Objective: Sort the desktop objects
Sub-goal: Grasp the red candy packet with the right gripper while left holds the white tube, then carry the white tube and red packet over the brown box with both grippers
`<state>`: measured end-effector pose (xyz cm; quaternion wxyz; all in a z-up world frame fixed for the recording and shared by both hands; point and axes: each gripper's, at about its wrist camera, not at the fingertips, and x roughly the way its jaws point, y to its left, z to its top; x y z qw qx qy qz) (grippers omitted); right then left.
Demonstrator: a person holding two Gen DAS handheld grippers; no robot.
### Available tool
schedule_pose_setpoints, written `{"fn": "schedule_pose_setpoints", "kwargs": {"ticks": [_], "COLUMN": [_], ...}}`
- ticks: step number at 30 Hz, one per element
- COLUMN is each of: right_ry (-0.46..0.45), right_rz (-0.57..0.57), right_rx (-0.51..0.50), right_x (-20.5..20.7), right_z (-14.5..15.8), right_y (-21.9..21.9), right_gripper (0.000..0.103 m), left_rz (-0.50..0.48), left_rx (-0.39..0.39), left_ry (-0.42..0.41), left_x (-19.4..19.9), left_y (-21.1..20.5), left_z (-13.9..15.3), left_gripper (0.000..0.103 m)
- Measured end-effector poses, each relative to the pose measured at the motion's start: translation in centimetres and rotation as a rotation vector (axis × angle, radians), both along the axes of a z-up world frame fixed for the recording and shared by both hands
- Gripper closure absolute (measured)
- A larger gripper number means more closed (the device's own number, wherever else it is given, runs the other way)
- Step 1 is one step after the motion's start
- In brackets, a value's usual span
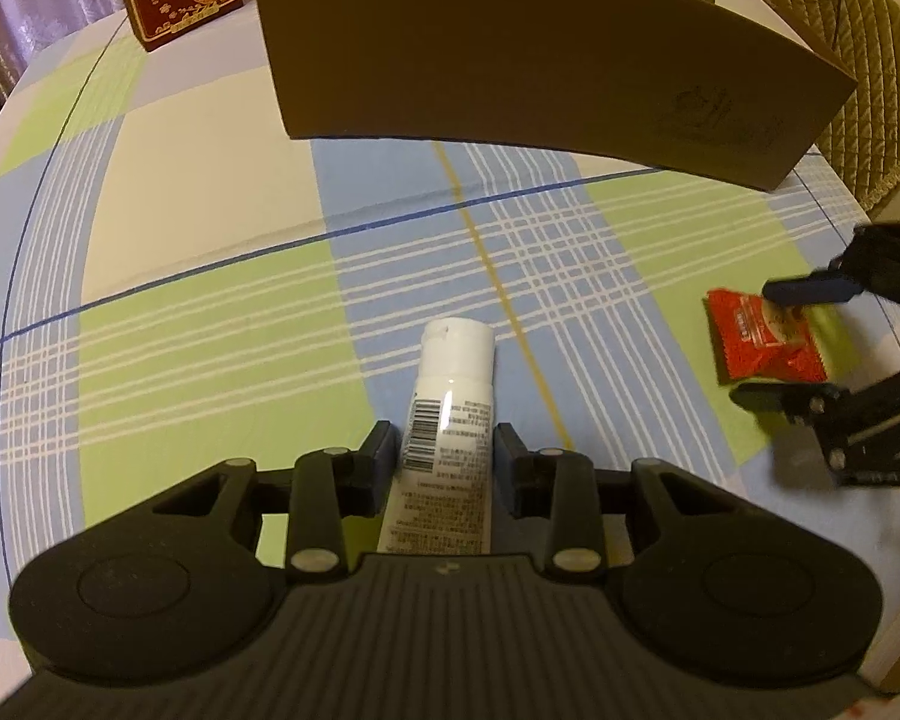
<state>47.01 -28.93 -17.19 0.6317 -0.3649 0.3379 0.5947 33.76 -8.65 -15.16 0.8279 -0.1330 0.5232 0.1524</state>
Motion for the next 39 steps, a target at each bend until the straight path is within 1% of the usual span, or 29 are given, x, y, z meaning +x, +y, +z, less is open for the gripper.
{"fn": "schedule_pose_setpoints", "kwargs": {"ticks": [1, 3, 7, 10, 12, 13, 15, 17, 21, 22, 23, 24, 26, 27, 28, 29, 32, 34, 36, 39], "right_ry": [0.034, 0.073, 0.118, 0.123, 0.109, 0.101, 0.075, 0.054, 0.057, 0.053, 0.052, 0.052, 0.058, 0.059, 0.058, 0.058, 0.061, 0.074, 0.087, 0.106], "right_rz": [-0.048, -0.145, -0.29, -0.358, -0.373, -0.375, -0.374, -0.365, -0.372, -0.371, -0.369, -0.372, -0.38, -0.379, -0.374, -0.37, -0.375, -0.383, -0.39, -0.405], "right_rx": [-0.012, -0.033, -0.048, -0.026, -0.01, -0.008, -0.01, -0.006, 0.009, 0.013, 0.016, 0.017, 0.017, 0.02, 0.021, 0.022, 0.018, 0.021, 0.028, 0.048], "right_x": [0.3, 0.4, -0.1, -0.6, -1.0, -1.2, -1.6, -1.8, -1.9, -2.0, -2.1, -2.2, -2.2, -2.3, -2.4, -2.6, -2.8, -2.9, -2.9, -2.9], "right_z": [0.1, 0.0, 0.3, 0.7, 1.0, 1.0, 0.8, 0.7, 0.6, 0.6, 0.5, 0.5, 0.6, 0.6, 0.6, 0.7, 0.8, 0.9, 1.3, 1.9], "right_y": [0.2, 0.5, 0.5, 0.3, -0.1, -0.1, 0.0, 0.0, -0.2, -0.2, -0.1, -0.1, -0.3, -0.3, -0.3, -0.4, -0.6, -0.7, -0.9, -1.2], "right_gripper": [0.07, 0.07, 0.07, 0.069, 0.065, 0.06, 0.055, 0.053, 0.053, 0.053, 0.053, 0.054, 0.055, 0.059, 0.064, 0.067, 0.07, 0.075, 0.077, 0.078], "left_rz": [0.002, -0.005, -0.01, -0.015, -0.018, -0.024, -0.033, -0.042, -0.062, -0.061, -0.062, -0.061, -0.057, -0.058, -0.059, -0.06, -0.057, -0.053, -0.044, -0.038], "left_rx": [-0.003, -0.001, 0.007, 0.006, 0.006, 0.007, 0.017, 0.022, 0.038, 0.04, 0.04, 0.036, 0.03, 0.029, 0.029, 0.03, 0.023, 0.015, 0.012, 0.013], "left_ry": [-0.002, -0.003, 0.0, -0.001, -0.003, -0.001, 0.003, 0.006, 0.01, 0.009, 0.006, 0.002, -0.004, -0.006, -0.009, -0.01, -0.014, -0.016, -0.023, -0.044], "left_x": [-0.1, -0.2, 0.0, 0.4, 0.7, 1.0, 1.5, 1.9, 2.2, 2.1, 2.0, 1.9, 1.7, 1.6, 1.4, 1.3, 0.8, 0.4, -0.1, -0.8], "left_y": [0.0, -0.1, -0.2, -0.5, -0.7, -0.7, -0.9, -1.0, -1.2, -1.2, -1.2, -1.1, -1.1, -1.1, -1.2, -1.3, -1.4, -1.5, -1.6, -1.7], "left_z": [0.0, 0.0, 0.0, 0.0, -0.1, -0.2, -0.2, -0.3, -0.4, -0.4, -0.4, -0.4, -0.4, -0.4, -0.4, -0.4, -0.3, -0.2, 0.1, 0.7], "left_gripper": [0.073, 0.073, 0.074, 0.074, 0.074, 0.074, 0.074, 0.072, 0.071, 0.071, 0.076, 0.076, 0.076, 0.076, 0.076, 0.076, 0.076, 0.076, 0.076, 0.076]}}
